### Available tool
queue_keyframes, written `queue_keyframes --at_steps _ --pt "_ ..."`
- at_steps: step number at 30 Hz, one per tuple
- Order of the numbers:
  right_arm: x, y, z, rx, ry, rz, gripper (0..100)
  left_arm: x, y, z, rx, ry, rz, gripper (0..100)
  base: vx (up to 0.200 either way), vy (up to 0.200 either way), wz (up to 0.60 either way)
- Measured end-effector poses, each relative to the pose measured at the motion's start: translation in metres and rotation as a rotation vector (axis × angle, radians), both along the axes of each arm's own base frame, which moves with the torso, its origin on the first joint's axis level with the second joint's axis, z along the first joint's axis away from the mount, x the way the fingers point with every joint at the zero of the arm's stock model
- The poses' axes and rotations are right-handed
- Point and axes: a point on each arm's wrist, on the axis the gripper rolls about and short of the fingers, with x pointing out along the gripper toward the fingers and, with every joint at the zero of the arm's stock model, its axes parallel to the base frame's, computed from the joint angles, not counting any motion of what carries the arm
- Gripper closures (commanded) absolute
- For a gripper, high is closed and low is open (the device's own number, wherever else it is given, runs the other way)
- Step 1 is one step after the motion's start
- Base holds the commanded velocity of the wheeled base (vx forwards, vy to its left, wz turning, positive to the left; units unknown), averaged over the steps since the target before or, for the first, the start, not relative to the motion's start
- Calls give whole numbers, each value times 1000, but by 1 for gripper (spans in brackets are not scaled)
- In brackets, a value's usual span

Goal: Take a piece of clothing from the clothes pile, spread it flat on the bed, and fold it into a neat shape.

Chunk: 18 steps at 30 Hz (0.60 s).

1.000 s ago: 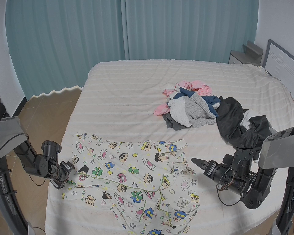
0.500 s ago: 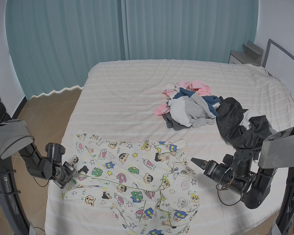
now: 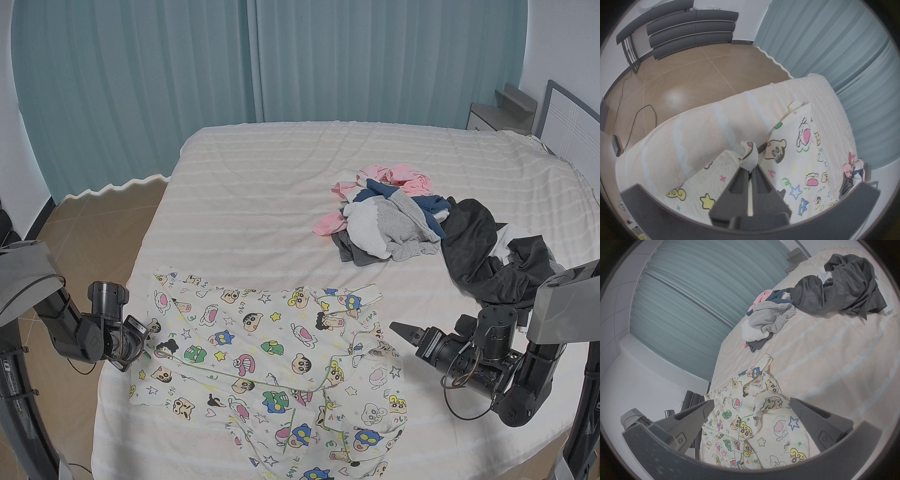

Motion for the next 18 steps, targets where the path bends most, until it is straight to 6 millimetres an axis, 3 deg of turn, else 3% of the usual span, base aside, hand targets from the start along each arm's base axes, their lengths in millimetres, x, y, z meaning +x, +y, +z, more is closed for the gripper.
queue_keyframes --at_steps 18 --pt "0 0 1 1 -2 0 0 23 1 21 29 -124 -25 100 0 0 0"
